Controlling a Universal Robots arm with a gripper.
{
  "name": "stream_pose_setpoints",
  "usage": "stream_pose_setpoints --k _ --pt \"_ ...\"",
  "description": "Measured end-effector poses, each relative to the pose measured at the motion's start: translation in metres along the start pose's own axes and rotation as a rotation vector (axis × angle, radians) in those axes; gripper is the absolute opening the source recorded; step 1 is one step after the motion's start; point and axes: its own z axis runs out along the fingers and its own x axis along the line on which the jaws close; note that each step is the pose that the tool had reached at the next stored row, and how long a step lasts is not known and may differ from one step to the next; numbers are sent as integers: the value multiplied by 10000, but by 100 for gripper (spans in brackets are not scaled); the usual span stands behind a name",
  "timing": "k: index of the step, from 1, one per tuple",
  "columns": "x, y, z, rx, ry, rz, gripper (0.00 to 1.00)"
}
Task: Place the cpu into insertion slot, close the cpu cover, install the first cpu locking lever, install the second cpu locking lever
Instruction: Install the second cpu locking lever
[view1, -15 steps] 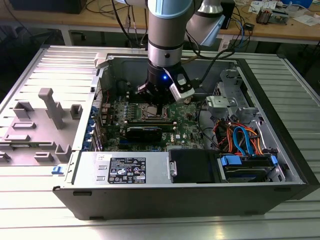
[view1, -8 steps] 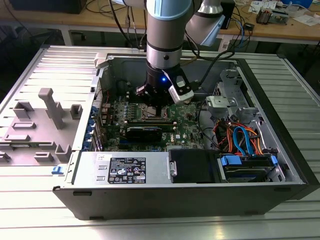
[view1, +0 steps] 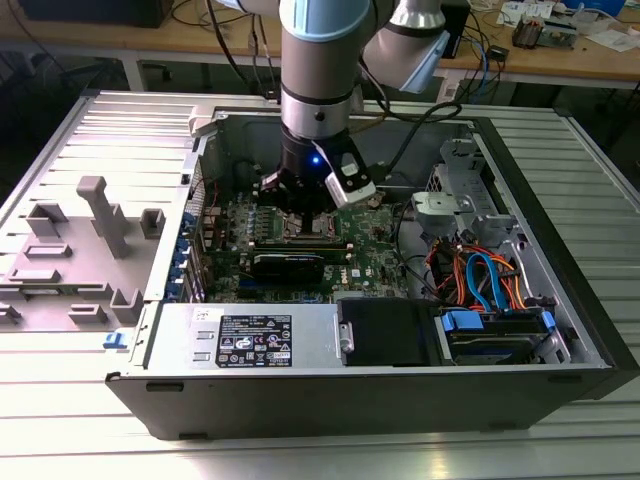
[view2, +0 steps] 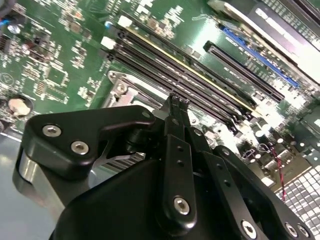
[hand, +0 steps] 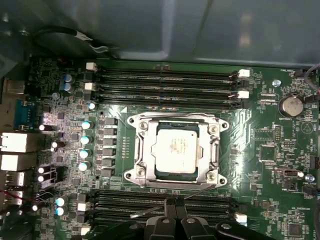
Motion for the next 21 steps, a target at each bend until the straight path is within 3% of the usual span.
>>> stream_pose_setpoints --k 4,8,16,21 --pt "62 -3 40 -65 -2 -29 11" --pt "75 -24 93 -123 -6 -68 11" --pt "80 -53 47 -140 -7 -81 11" --pt "138 -111 46 -193 -9 -81 11"
